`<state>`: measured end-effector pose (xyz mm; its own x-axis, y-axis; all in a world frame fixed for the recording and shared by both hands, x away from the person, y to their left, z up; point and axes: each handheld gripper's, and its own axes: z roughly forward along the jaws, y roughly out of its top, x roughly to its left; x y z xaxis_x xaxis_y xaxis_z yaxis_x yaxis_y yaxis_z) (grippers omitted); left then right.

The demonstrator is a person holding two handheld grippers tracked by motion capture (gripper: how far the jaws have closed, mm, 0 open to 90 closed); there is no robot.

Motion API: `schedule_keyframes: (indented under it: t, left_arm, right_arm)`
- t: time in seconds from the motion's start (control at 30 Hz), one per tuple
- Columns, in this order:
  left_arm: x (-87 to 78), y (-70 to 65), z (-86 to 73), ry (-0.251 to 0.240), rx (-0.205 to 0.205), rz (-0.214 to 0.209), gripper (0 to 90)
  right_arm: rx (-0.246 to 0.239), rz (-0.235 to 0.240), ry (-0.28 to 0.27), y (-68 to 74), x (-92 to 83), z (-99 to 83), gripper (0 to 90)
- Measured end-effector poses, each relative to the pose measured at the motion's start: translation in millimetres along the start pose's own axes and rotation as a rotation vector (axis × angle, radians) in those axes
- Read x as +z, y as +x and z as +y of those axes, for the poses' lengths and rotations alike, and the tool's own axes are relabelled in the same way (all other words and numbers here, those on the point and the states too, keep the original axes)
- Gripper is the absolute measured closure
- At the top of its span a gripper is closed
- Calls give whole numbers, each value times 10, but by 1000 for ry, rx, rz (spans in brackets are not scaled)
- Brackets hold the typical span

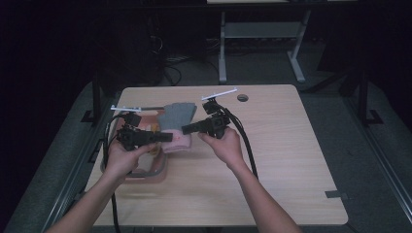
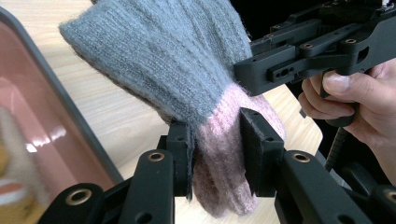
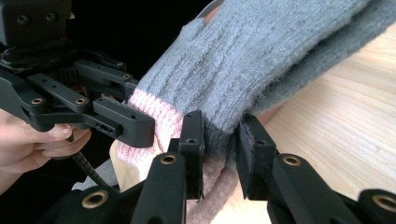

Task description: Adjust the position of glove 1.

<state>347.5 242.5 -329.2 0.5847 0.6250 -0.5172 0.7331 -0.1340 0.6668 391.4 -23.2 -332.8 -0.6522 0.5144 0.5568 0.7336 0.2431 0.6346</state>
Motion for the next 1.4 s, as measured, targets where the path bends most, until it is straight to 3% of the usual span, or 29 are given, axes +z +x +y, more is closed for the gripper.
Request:
schedule_keyframes:
  t: [0.53,1.1,1.4]
  left_arm:
    - [-249,134,-3,-20,-21,26,673]
    - [-506,345,-87,-26,-45,53,675]
    - [-595,461,-155,-11,-54,83,679]
  right_arm:
    - [-17,24,9,115,221,163,737]
    - [-42,56,44,235,559,295,736]
    - [-29,75,60,255,765,297,735]
